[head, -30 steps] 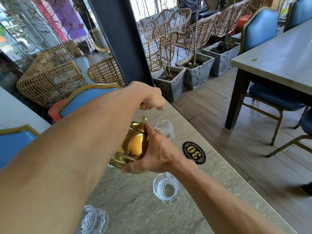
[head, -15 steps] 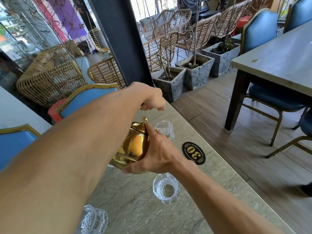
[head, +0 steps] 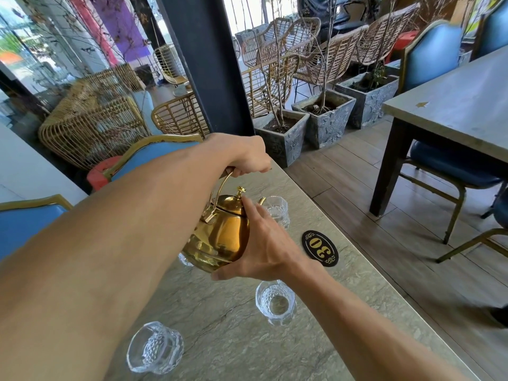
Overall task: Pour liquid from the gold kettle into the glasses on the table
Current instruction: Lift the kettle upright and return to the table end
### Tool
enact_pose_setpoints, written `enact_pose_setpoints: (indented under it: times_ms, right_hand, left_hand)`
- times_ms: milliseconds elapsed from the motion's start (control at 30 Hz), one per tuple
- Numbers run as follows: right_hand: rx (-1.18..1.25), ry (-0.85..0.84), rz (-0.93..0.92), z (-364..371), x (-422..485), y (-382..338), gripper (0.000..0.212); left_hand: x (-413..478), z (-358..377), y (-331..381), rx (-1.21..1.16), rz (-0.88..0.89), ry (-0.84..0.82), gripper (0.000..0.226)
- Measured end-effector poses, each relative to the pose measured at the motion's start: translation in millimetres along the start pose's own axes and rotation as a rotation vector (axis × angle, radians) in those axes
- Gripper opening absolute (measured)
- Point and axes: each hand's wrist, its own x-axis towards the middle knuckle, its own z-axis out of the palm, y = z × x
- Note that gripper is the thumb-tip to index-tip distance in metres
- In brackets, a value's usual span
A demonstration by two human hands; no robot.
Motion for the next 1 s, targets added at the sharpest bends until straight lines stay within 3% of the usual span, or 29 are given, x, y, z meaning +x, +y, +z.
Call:
enact_pose_setpoints:
  times_ms: [100,233,367,633,767,1000]
  right_hand:
    - [-0.056,-0.008,-0.008,-0.4,0.2,-4.9,0.151]
    - [-0.139,-0.001,-0.028,-0.2,-1.1,-13.8,0.155]
    - [-0.226,0.015,-0.040,0.3,-5.0,-25.9,0.155]
    - [-0.349,0.017,-0.107,-0.1,-19.7,-54.2,0.152]
    - [-0.439,-0.003,-0.133,1.0,-32.5,-71.7,0.152]
    - [-0.535,-0.009,-0.205,17.8,-60.5,-119.2,0.150]
  left_hand:
    - [-14.3,-3.4,-3.2,-0.042,0.006,0.040,0.034]
    - [-34.3,-7.0,-8.2,-0.063,-0.029,0.216,0.025]
    - [-60.0,-15.3,-14.4,-0.173,-0.028,0.186,0.027]
    - [-118.5,-20.4,-27.8,-0.331,0.013,0.280,0.031]
    - [-153.5,-17.0,-41.6,-0.408,0.067,0.314,0.017]
    - [-225.0,-10.2,-76.7,-0.506,0.109,0.359,0.045]
